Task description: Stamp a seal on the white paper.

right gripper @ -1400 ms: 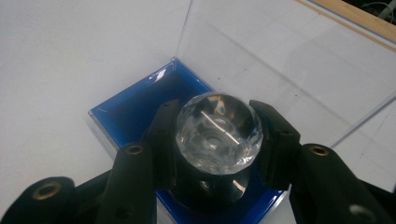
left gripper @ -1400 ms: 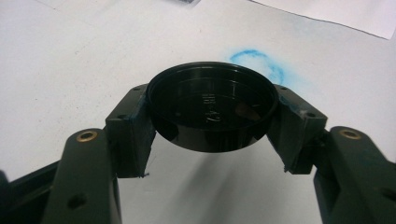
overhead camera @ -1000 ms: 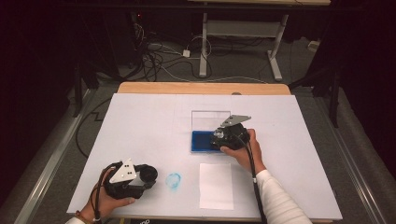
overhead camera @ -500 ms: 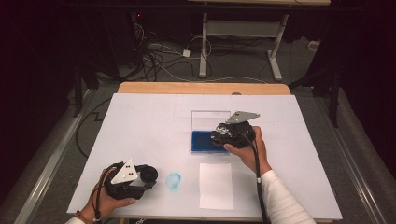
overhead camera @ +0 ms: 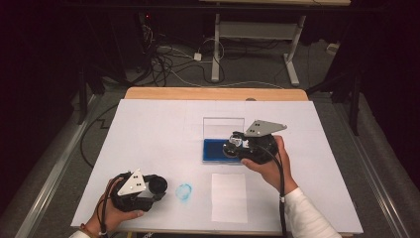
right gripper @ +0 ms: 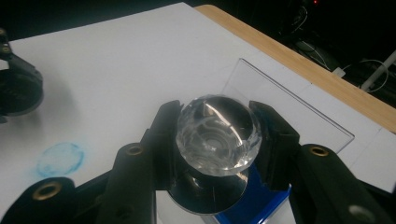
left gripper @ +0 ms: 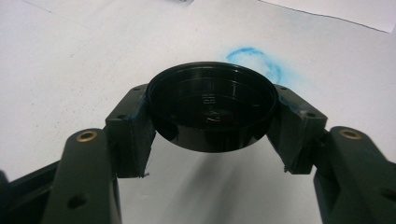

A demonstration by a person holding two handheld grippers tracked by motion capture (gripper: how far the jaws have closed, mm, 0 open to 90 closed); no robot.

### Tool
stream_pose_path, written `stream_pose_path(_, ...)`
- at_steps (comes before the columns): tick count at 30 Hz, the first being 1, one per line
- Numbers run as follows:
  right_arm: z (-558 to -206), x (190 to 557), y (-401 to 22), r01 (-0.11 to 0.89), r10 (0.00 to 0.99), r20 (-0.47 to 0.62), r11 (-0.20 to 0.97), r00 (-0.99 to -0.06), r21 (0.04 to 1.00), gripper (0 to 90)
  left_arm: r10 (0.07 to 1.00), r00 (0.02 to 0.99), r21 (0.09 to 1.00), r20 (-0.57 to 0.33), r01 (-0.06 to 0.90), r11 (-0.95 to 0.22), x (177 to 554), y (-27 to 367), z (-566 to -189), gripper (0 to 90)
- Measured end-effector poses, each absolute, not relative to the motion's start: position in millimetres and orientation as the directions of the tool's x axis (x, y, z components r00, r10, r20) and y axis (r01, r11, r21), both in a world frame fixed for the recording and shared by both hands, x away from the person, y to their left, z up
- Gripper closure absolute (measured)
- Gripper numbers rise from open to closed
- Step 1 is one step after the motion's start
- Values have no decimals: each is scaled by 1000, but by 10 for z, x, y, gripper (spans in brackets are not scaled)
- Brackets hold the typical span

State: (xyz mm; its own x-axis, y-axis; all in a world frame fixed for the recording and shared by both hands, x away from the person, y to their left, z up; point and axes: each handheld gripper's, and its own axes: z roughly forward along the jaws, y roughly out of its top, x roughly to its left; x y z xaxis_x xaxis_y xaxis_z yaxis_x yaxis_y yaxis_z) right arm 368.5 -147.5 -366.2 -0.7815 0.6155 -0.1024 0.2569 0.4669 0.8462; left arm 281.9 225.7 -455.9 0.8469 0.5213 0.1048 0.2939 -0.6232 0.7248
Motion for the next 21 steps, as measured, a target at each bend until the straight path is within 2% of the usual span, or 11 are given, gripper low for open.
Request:
stream_pose_path(11,-3588,3347,-1494,209,564,-112,472,-818,856,568,519,848,721,110,291,-628,2807,2245,-4551,362)
stream_pose_path(21,-3776,3084,-1479,202,514,-111,514,-850,834,568,521,845,722,122,284,-631,2799,2245,-4544,362)
